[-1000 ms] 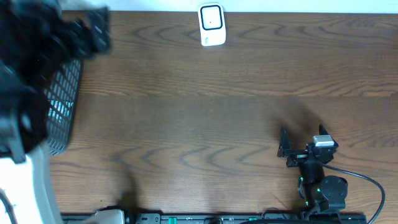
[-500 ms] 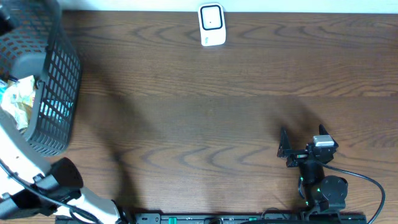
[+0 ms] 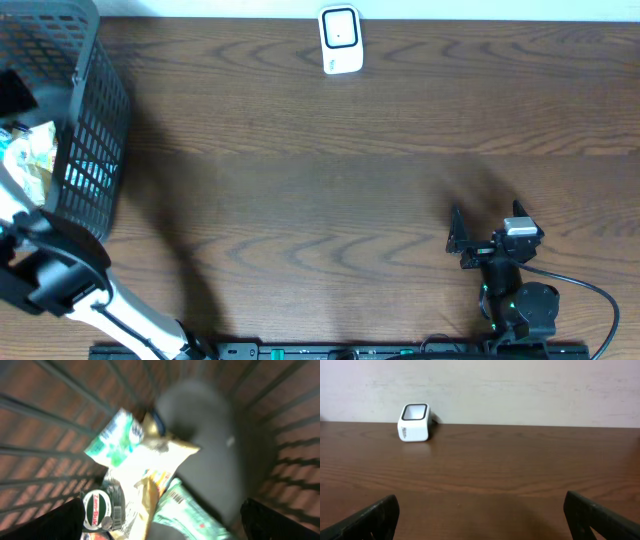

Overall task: Scan the item barcode
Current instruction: 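Move the left gripper up and into the grey basket, then grasp the yellow-white snack bag inside the basket with the left gripper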

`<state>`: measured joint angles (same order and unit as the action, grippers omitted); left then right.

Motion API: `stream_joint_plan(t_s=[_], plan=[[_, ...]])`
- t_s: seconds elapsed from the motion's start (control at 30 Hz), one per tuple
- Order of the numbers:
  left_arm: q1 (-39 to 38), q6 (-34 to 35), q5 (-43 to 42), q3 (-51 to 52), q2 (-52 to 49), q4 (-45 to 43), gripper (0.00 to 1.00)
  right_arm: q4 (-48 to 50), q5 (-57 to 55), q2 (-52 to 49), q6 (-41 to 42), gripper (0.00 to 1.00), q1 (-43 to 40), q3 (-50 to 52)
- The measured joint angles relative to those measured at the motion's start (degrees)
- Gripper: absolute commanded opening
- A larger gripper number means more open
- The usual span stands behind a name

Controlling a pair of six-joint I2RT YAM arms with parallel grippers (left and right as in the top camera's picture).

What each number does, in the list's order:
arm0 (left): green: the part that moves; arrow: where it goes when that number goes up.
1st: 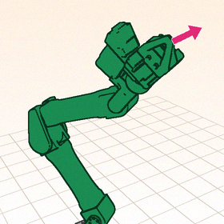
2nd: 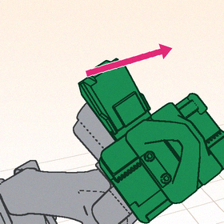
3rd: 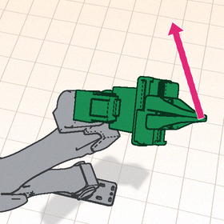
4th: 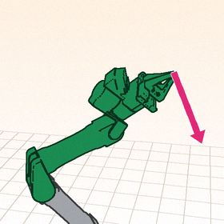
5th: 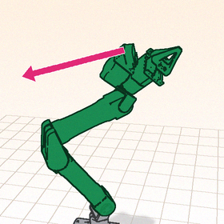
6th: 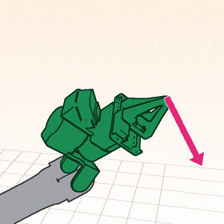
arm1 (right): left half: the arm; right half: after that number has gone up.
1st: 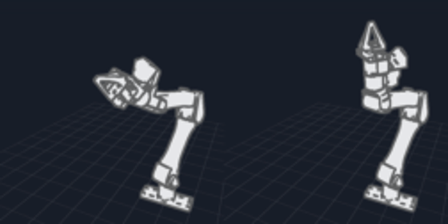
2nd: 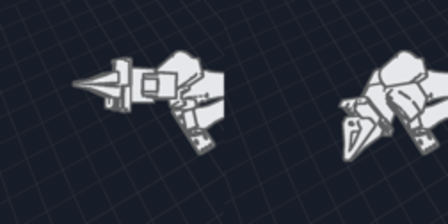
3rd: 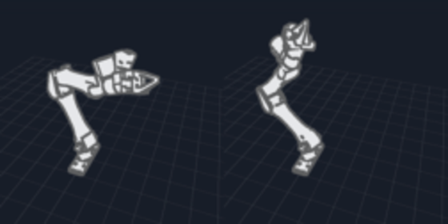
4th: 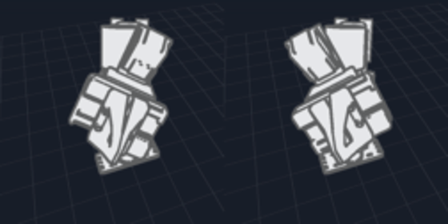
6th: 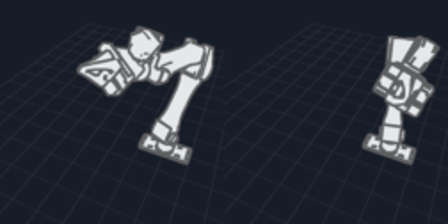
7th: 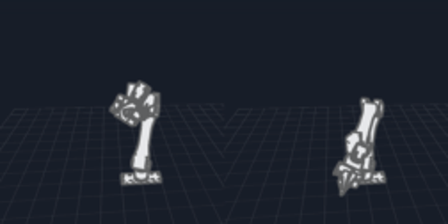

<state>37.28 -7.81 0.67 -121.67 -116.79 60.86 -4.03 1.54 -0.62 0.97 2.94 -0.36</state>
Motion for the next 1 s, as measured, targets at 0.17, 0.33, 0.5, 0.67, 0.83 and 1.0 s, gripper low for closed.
stream_joint_plan(t_s=[0.17,0.33,0.5,0.67,0.83,1.0], plan=[[-0.6,-2.2,6.6,3.4,-5.0,-1.6,0.98,0.0,0.0,0.0,0.0,0.99,0.0,0.0],[-0.7,-5.5,9.1,3.8,-8.8,-3.1,0.91,0.0,0.0,0.0,0.0,0.99,0.0,0.0],[-1.0,-8.4,10.1,3.8,-12.3,-4.0,0.88,0.0,0.0,0.0,0.0,0.99,0.0,0.0],[-1.8,-10.2,10.8,3.8,-15.7,-4.6,0.78,0.0,0.0,0.0,0.0,0.99,0.0,0.0],[-2.4,-10.7,12.7,3.8,-17.9,-6.6,0.79,0.0,0.0,0.0,0.0,0.99,0.0,0.0],[-2.5,-11.1,13.0,3.8,-18.0,-9.5,0.68,0.0,0.0,0.0,0.0,0.99,0.0,0.0]])
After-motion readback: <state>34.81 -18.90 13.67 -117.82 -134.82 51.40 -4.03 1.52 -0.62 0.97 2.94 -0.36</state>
